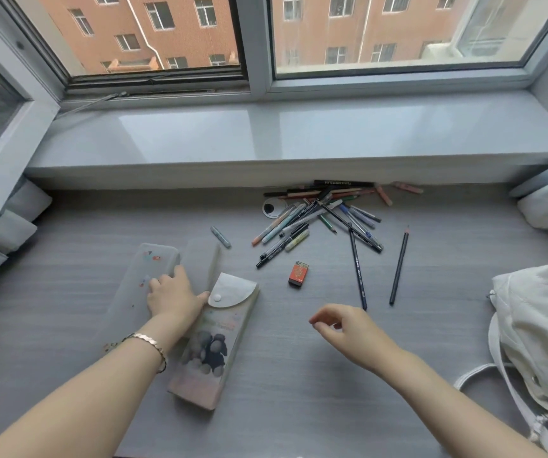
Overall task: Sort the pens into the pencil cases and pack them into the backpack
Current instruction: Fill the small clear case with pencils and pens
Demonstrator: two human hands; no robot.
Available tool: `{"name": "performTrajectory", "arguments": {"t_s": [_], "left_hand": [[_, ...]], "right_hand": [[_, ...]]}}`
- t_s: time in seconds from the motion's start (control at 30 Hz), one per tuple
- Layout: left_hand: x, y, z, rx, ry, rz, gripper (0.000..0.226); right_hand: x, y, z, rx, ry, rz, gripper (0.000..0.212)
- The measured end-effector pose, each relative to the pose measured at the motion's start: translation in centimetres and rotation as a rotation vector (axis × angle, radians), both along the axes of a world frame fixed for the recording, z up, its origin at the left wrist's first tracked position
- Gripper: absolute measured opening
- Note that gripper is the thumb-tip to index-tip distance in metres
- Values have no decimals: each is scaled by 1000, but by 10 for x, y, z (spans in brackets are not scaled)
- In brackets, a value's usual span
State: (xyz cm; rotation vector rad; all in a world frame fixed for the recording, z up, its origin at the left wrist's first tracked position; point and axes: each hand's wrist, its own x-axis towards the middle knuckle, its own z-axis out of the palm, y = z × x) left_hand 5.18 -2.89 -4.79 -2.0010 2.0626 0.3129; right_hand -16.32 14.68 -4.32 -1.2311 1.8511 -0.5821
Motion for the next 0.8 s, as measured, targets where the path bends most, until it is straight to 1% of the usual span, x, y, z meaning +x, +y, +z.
{"name": "performTrajectory", "arguments": {"t_s": [0.07,0.13,0.17,0.23,0.3,0.33,0.37,0.4,0.43,0.47,0.5,0.6,0.63,0.67,0.7,0.77,0.8], "left_hand": [[-2,4,8,-94,77,37,59],[-10,12,25,-172,266,63,66],[-17,17,36,-171,379,51,68],[-33,32,59,-95,576,-28,63],[-49,52,74,39,720,-124,60],[-56,62,76,122,766,-161,60],[-63,74,77,218,793,-189,61],[-69,84,75,314,823,-206,63],[-75,93,74,399,853,-205,67],[-80,100,71,456,881,-194,68],[-84,103,67,493,901,-173,67],[-92,107,57,584,944,-140,63],[-94,106,55,613,949,-130,62],[-96,105,52,637,969,-103,59],[-99,102,51,672,1014,-48,55],[-103,96,51,747,1113,70,47],[-104,92,49,784,1154,117,52]], "right_hand": [[-1,3,-1,-9,1,-19,15],[0,1,3,-58,-21,-96,15],[1,-2,7,-104,-65,-161,17],[6,-11,19,-197,-223,-301,18],[12,-24,31,-226,-491,-445,10],[13,-31,33,-207,-638,-501,18],[13,-37,31,-175,-748,-547,39],[13,-42,28,-141,-822,-587,67],[13,-44,25,-115,-852,-634,92],[12,-44,22,-108,-864,-688,107],[11,-42,20,-119,-857,-738,111],[4,-29,11,-118,-814,-856,114],[1,-25,8,-98,-828,-865,115],[-3,-22,7,-85,-848,-868,111],[-9,-20,6,-64,-867,-884,103],[-21,-17,6,-40,-899,-929,79],[-28,-16,6,-45,-881,-941,69]]}}
